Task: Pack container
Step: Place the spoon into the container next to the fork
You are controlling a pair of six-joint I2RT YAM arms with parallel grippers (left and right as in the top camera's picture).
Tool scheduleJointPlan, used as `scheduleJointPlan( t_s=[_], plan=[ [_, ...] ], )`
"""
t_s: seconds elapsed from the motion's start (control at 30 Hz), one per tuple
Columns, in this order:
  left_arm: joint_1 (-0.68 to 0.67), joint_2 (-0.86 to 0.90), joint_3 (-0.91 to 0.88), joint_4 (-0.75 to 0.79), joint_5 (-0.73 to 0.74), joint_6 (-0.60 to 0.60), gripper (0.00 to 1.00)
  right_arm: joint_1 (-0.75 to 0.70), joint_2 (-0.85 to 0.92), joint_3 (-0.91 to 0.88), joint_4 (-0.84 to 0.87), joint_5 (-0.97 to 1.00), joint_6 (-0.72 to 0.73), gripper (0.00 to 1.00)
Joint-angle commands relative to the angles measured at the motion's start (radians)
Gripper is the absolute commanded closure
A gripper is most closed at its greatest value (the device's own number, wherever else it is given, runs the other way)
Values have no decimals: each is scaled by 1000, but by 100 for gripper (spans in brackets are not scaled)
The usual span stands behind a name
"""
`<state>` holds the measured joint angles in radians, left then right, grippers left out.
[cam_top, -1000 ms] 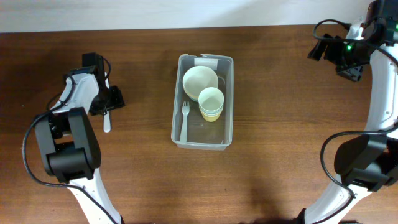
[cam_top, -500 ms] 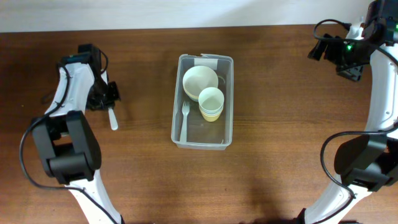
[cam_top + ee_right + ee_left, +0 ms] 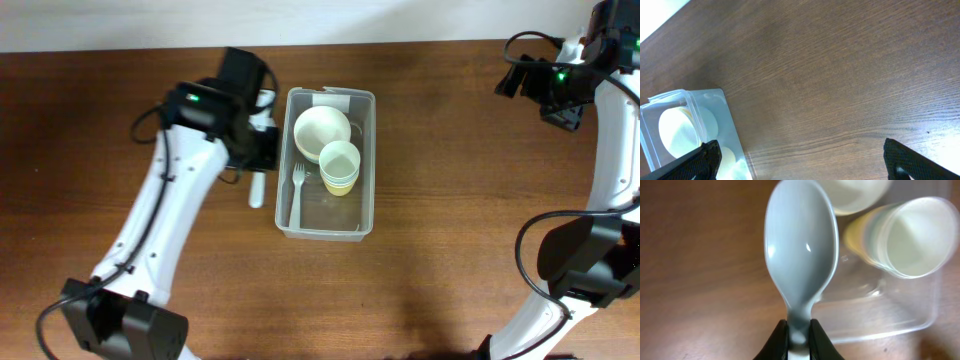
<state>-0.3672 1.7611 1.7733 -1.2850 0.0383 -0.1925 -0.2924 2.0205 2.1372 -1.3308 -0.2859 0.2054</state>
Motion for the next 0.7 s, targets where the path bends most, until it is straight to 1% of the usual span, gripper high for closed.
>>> scheduleJointPlan(
  t_s=[0.0,0.1,0.27,0.37,0.43,0.57,0.6,0.63,0.67],
  plan=[
    [-87,4,-83,92,8,-70,99,-3,-4,6,2,6,-2,1],
    [-151,7,-148,201,5,-111,98,-3,-4,6,2,6,-2,1],
    [-162,10,-230,278,-65,-194,98,-3,-4,6,2,6,-2,1],
    [-160,11,-268,323,-66,-215,98,-3,-4,6,2,6,-2,1],
    [-160,11,-293,357,-73,-215,94,-3,-4,6,2,6,-2,1],
    [-160,28,-348,399,-110,-215,91,-3,-4,6,2,6,-2,1],
    [-160,42,-351,400,-112,-215,89,-3,-4,6,2,6,-2,1],
    [-160,55,-351,405,-111,-215,75,-3,-4,6,2,6,-2,1],
    [-160,57,-351,408,-111,-215,63,-3,-4,6,2,6,-2,1]
  ],
)
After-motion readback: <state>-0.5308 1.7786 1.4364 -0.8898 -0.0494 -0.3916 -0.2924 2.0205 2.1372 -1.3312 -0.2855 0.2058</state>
